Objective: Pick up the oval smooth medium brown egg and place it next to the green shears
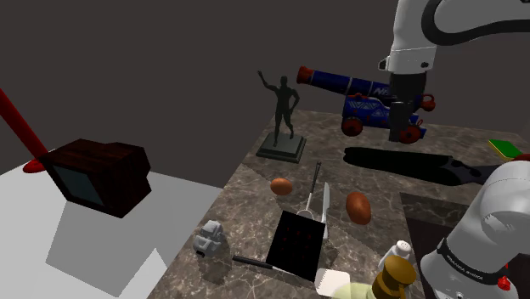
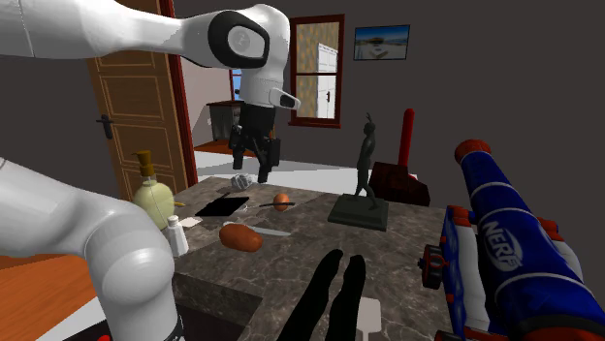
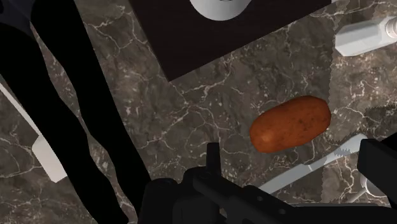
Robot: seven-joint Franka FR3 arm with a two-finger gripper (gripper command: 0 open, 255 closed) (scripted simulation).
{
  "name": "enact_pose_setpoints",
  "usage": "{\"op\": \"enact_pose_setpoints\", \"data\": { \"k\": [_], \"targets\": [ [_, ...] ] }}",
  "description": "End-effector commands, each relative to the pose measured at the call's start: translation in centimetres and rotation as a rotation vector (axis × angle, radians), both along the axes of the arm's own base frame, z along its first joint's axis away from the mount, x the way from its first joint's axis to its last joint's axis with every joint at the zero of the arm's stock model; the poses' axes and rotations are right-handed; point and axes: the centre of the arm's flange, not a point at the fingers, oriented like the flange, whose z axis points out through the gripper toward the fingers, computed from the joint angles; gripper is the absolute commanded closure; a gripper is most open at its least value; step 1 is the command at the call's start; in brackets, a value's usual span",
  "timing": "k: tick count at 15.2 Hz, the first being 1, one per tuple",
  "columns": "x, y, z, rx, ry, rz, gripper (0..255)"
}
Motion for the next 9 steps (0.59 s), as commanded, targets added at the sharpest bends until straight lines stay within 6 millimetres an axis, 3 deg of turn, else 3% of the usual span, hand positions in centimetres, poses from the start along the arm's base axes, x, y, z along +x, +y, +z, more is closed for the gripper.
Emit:
{"op": "enact_pose_setpoints", "data": {
  "k": [1, 9],
  "targets": [
    [0.0, 0.0, 0.0, 0.000, 0.000, 0.000, 0],
    [7.0, 5.9, -5.3, -0.026, -0.030, 0.058, 0]
  ]
}}
